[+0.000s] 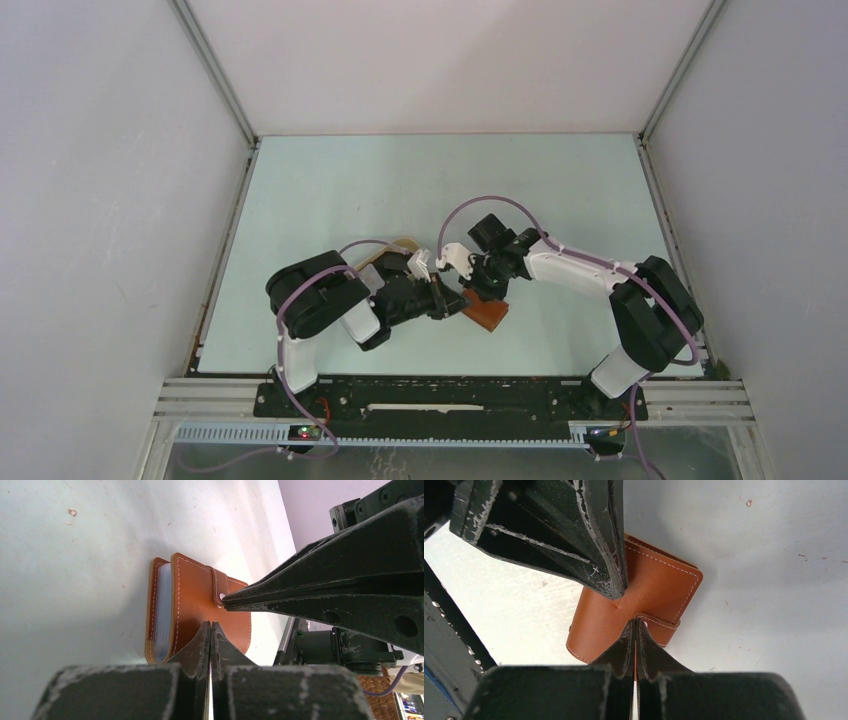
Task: Put the credit cards into the card holder
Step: Close the card holder at the center of the board.
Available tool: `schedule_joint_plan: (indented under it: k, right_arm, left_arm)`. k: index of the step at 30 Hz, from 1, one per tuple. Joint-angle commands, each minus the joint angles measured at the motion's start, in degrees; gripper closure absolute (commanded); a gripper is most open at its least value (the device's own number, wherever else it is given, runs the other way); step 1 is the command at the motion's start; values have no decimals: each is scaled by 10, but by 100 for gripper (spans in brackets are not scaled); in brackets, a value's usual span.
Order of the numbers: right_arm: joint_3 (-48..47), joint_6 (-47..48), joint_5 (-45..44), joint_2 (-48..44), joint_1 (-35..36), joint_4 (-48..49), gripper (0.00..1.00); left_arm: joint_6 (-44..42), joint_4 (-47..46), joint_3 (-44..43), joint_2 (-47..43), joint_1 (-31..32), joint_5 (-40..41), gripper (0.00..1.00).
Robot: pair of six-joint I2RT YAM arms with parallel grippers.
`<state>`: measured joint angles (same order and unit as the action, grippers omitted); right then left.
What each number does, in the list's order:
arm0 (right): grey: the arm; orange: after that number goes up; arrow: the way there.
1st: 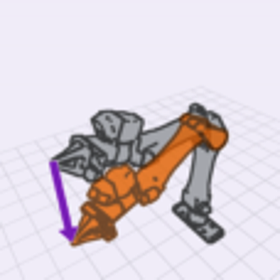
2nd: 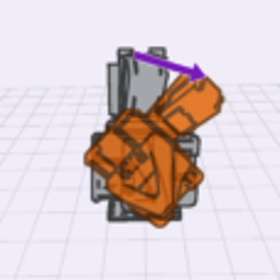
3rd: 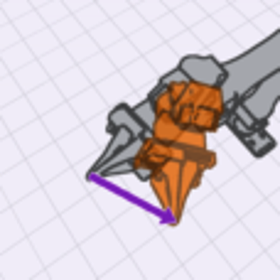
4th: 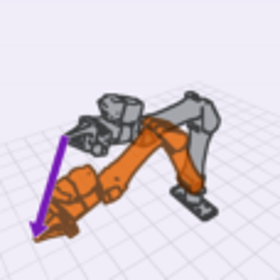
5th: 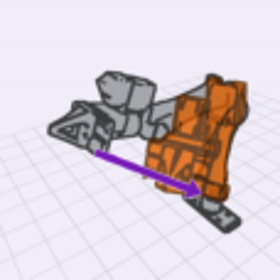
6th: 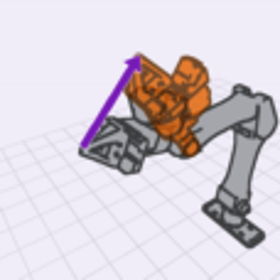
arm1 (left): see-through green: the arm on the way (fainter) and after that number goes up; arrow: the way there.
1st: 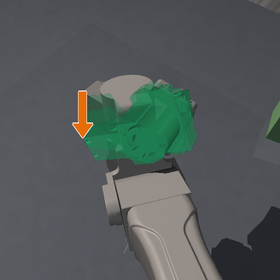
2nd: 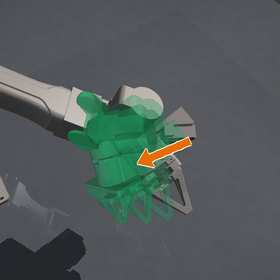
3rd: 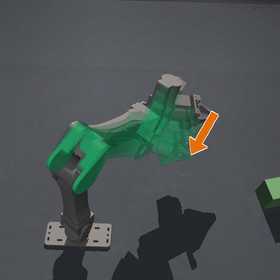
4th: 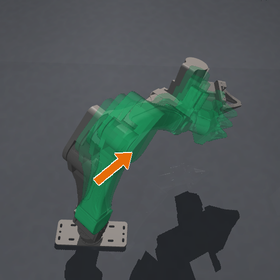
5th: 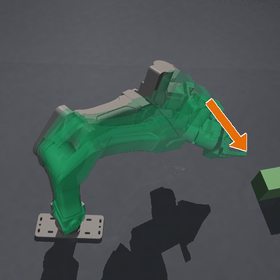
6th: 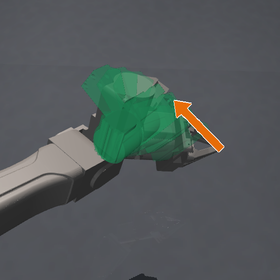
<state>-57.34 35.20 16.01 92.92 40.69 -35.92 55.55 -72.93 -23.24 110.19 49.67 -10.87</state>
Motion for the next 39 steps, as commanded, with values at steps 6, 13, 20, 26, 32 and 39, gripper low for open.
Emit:
schedule_joint_plan:
  k: [6, 13, 20, 26, 32, 39]
  right_arm:
    - [80, -7, -16, 53, 29, -46, 100]
    - [102, -13, -31, 49, 54, -42, 100]
    - [115, -28, -40, 48, 77, -35, 100]
    - [132, -54, -17, 41, 85, -34, 100]
    - [134, -60, 6, 27, 49, -42, 100]
    - [125, -45, 41, -11, 22, -49, 98]
  left_arm:
    - [-11, 34, 19, -12, -6, 13, 100]
    - [-11, 35, 26, -27, -6, 13, 100]
    - [-13, 35, 42, -48, -6, 19, 100]
    - [-18, 47, 47, -69, -6, 21, 100]
    - [-21, 53, 50, -81, -5, 27, 100]
    - [-24, 57, 43, -83, -1, 25, 100]
